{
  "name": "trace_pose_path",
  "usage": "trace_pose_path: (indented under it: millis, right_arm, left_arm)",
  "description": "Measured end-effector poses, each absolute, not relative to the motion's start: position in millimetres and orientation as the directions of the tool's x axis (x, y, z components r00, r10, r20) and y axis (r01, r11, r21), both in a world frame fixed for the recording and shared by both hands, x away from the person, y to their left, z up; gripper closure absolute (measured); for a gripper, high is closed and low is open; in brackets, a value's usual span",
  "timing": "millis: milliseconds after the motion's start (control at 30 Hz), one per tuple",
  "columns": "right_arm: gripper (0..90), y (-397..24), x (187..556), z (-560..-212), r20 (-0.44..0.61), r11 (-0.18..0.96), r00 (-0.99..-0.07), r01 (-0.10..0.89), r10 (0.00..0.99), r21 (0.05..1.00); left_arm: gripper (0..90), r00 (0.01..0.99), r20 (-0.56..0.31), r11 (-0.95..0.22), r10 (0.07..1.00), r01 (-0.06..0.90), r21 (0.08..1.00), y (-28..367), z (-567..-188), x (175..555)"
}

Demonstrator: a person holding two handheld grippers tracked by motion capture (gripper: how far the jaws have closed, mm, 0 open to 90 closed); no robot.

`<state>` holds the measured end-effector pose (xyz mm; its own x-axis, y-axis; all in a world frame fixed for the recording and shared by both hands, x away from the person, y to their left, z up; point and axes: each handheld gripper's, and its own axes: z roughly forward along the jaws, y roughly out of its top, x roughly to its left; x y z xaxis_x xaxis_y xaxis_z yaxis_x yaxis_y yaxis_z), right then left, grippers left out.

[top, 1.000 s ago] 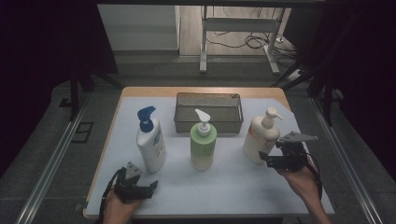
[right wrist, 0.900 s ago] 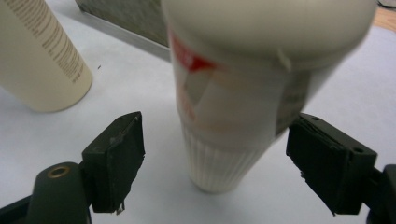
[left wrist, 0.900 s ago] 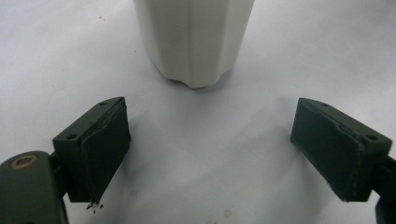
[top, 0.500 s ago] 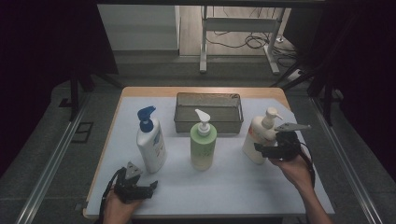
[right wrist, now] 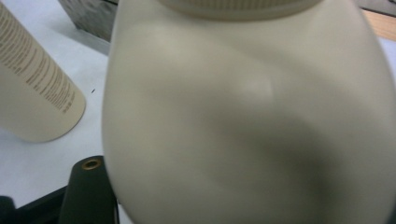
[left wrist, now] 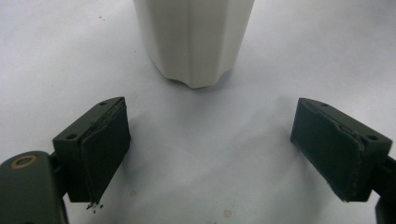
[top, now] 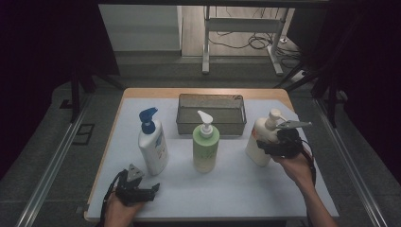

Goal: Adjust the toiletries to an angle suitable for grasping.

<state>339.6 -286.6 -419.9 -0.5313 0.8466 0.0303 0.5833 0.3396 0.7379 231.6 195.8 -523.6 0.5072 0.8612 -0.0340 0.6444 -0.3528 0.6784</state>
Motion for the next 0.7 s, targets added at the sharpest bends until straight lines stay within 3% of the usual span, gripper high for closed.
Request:
trace_pose_path:
  millis: [333, 700]
  right_arm:
    - [37.0, -282.1, 336.0, -414.6, 0.009, 0.359, -0.532, 0.583, 0.846, 0.729]
    - [37.0, -276.3, 329.7, -385.1, 0.0, 0.368, -0.557, 0.55, 0.831, 0.75]
  left_arm:
    - [11.7, 0.507, -0.034, -0.353, 0.861, 0.644, 0.679, 195.8, -523.6, 231.5]
    - [11.7, 0.508, -0.034, -0.353, 0.861, 0.644, 0.679, 195.8, -523.6, 231.6]
